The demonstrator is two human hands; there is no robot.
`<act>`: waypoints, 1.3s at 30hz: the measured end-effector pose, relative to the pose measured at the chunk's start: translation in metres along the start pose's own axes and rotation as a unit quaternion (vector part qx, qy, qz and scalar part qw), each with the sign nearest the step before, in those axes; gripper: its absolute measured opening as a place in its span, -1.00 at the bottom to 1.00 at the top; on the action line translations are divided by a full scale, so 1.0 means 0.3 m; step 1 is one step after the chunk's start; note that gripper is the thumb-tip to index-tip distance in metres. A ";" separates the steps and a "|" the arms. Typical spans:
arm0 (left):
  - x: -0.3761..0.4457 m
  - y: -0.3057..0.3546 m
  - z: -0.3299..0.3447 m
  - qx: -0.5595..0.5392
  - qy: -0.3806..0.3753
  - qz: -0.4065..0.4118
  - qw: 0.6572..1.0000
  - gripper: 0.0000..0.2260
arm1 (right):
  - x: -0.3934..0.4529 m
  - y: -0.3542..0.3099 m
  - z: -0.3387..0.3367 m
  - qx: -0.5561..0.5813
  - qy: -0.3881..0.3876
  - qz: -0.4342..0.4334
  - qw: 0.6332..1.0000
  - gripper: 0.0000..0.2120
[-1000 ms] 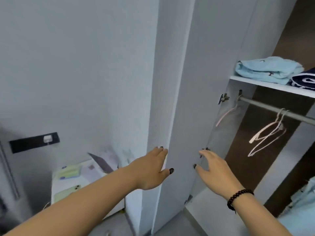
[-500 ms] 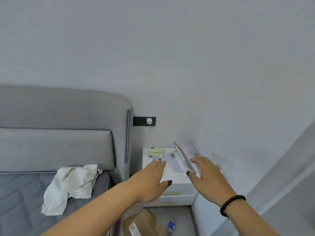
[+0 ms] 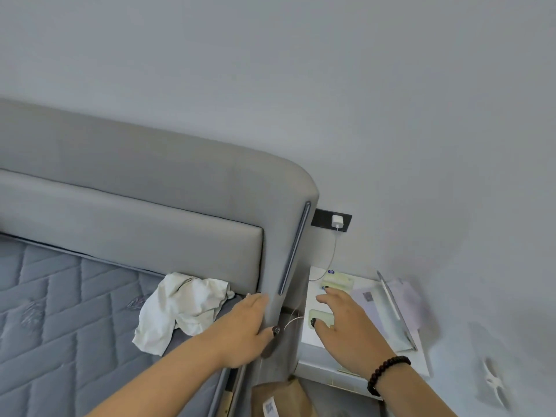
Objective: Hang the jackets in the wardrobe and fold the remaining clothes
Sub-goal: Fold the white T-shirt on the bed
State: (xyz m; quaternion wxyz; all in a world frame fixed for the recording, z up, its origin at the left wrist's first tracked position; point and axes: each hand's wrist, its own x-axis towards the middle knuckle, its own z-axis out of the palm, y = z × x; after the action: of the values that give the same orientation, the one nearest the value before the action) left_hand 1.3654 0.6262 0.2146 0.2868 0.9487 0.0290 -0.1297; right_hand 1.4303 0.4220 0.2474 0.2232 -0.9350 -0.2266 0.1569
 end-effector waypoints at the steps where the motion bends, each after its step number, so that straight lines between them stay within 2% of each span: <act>1: 0.023 -0.012 0.001 -0.006 0.001 -0.009 1.000 -0.38 | 0.032 0.009 0.001 -0.004 -0.006 -0.004 1.000 -0.57; 9: 0.200 -0.128 -0.004 -0.070 0.014 -0.068 0.995 -0.39 | 0.287 0.031 0.019 -0.018 -0.052 -0.042 0.998 -0.59; 14: 0.296 -0.269 0.003 -0.108 -0.011 -0.108 0.988 -0.38 | 0.445 0.001 0.107 -0.014 -0.099 -0.044 0.994 -0.57; 21: 0.465 -0.600 0.075 -0.150 -0.062 -0.179 0.970 -0.37 | 0.682 -0.052 0.322 -0.005 -0.169 -0.008 0.986 -0.58; 27: 0.607 -0.916 0.219 -0.218 -0.065 -0.293 0.929 -0.34 | 0.871 -0.066 0.542 -0.006 -0.233 0.012 0.972 -0.59; 29: 0.672 -0.998 0.269 -0.291 -0.017 -0.366 0.884 -0.48 | 0.920 -0.056 0.605 -0.005 -0.245 0.017 0.969 -0.58; 30: 0.707 -1.037 0.291 -0.337 0.020 -0.413 0.846 -0.58 | 0.941 -0.051 0.634 -0.005 -0.249 0.020 0.968 -0.58; 31: 0.740 -1.076 0.309 -0.383 0.059 -0.463 0.798 -0.60 | 0.958 -0.046 0.662 -0.004 -0.252 0.023 0.967 -0.58; 34: 0.810 -1.198 0.361 -0.507 0.146 -0.569 0.631 -0.49 | 0.995 -0.032 0.742 -0.007 -0.262 0.028 0.965 -0.59; 37: 0.826 -1.288 0.403 -0.605 0.220 -0.586 0.491 -0.54 | 1.012 -0.025 0.799 -0.010 -0.279 0.030 0.960 -0.61; 39: 0.821 -1.327 0.423 -0.635 0.257 -0.577 0.444 -0.69 | 1.018 -0.023 0.822 -0.010 -0.287 0.024 0.958 -0.62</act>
State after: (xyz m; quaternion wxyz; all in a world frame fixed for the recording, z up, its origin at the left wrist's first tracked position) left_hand 1.5224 0.8833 -0.1655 0.6480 0.2556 0.7164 0.0390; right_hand 1.5896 0.6636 -0.0177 0.1351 -0.8581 -0.2602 0.4215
